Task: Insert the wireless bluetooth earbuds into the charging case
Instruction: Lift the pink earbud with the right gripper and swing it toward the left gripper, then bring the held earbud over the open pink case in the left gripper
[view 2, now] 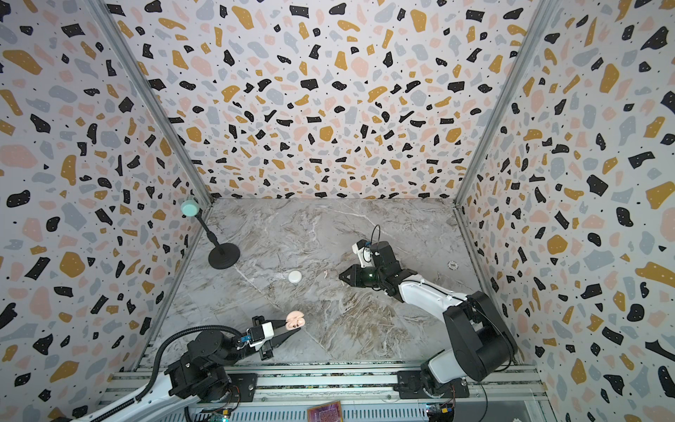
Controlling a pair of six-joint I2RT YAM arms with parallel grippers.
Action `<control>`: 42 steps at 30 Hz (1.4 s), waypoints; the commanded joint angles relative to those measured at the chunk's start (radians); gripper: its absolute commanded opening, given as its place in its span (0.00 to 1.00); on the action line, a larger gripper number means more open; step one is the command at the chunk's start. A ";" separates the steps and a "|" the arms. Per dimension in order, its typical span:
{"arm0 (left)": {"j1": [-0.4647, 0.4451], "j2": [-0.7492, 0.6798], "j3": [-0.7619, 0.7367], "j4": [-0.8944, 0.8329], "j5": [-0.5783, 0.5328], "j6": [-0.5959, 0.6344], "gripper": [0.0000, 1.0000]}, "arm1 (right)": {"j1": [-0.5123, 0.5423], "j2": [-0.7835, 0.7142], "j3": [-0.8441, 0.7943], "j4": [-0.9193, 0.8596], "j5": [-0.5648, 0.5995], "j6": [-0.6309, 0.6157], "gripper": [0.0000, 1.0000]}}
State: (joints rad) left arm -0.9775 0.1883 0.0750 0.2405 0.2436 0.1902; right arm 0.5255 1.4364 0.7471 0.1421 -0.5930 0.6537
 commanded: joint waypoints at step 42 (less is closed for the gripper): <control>-0.024 0.690 0.095 0.814 -0.249 -0.668 0.00 | 0.140 -0.453 0.004 0.196 0.025 0.030 0.22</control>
State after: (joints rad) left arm -0.9932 0.8726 0.1673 0.9340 0.0162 -0.4507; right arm 0.6415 1.0031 0.7372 0.2840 -0.5941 0.6769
